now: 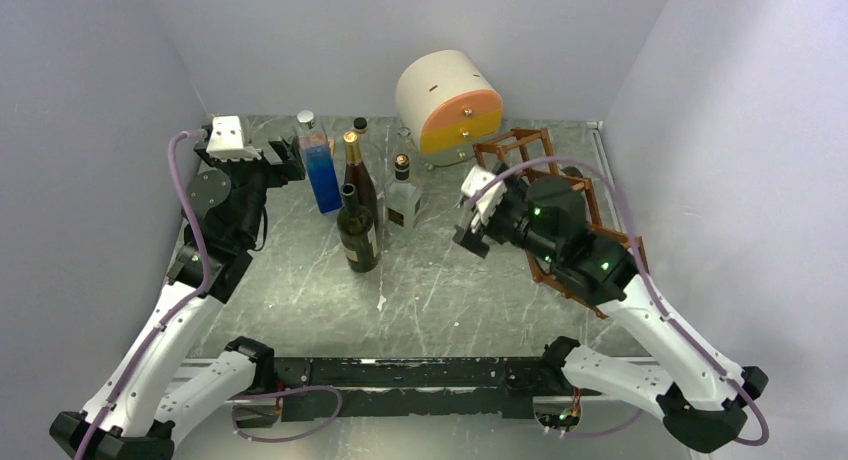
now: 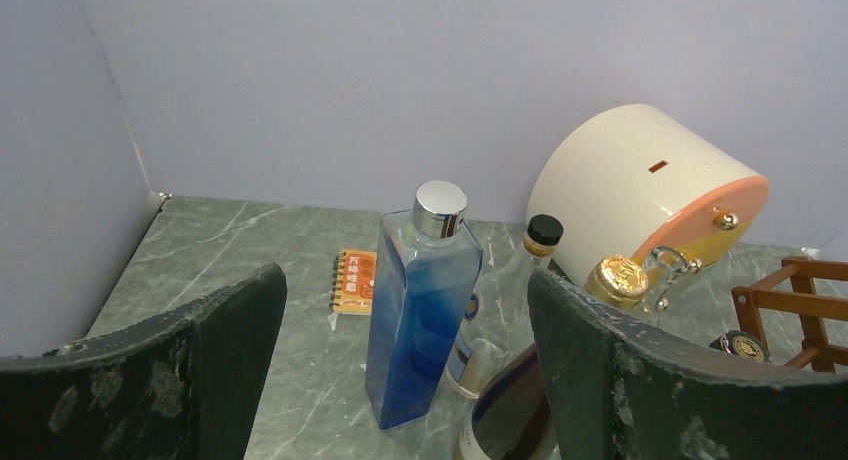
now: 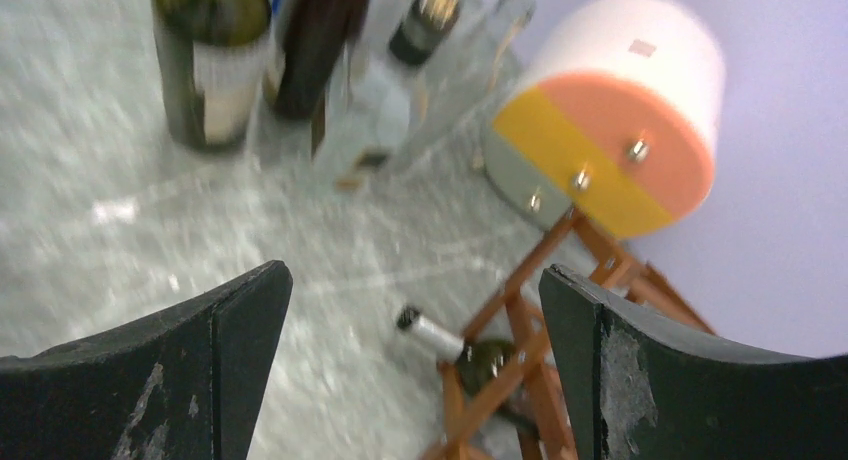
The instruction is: Take the wine bottle off the wine rack
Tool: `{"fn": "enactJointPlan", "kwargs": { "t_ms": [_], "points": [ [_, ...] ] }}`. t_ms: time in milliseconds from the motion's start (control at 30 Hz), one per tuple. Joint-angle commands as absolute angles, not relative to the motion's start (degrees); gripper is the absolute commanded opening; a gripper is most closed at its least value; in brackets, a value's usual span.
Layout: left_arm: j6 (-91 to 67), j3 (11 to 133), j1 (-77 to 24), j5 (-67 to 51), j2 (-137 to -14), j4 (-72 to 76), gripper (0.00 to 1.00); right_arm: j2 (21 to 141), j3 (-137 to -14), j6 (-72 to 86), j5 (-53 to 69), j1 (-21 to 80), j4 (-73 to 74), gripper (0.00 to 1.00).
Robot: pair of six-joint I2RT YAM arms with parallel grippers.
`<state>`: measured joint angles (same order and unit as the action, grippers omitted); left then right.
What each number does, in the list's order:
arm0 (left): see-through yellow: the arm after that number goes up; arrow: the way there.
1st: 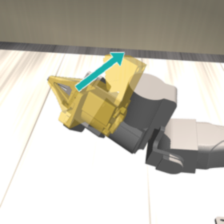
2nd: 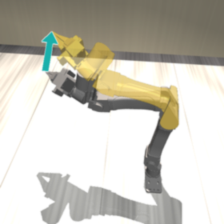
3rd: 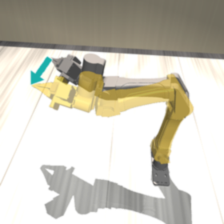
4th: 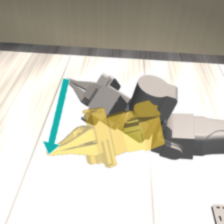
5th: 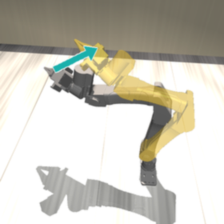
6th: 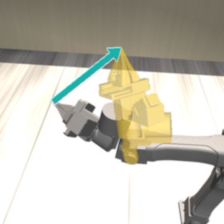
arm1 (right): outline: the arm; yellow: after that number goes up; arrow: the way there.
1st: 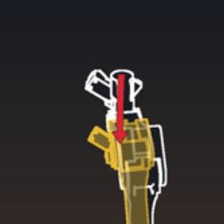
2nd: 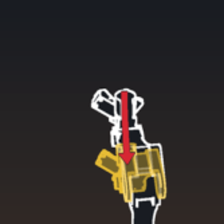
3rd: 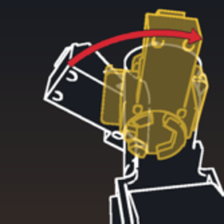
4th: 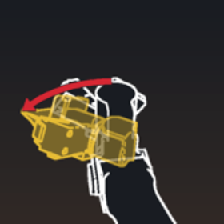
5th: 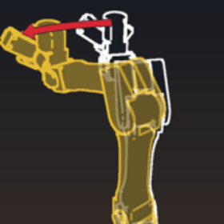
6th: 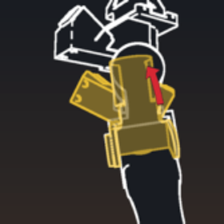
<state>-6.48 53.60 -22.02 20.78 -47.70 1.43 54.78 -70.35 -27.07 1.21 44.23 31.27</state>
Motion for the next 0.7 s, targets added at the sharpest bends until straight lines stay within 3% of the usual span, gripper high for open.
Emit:
{"fn": "enactJointPlan", "kwargs": {
  "t_ms": [0,267,367,667],
  "points": [
    [-7.26,54.23,-22.52,20.5,-46.88,2.32,0.94,52.54,-59.16,-41.63,-3.01,44.21,36.07,1.0],
    [-8.14,54.49,-22.52,19.92,-45.15,2.06,0.94,55.31,-42.07,-58.84,-10.86,44.16,18.51,0.99],
    [-8.09,54.87,-22.5,20.78,-44.32,1.68,0.94,59.26,-39.99,-63.05,-11.84,44.18,12.55,0.91],
    [-7.8,54.62,-22.48,21.22,-41.48,2.29,0.94,73.71,-37.98,-72.56,-20.49,43.92,4.87,0.91]
  ]
}}
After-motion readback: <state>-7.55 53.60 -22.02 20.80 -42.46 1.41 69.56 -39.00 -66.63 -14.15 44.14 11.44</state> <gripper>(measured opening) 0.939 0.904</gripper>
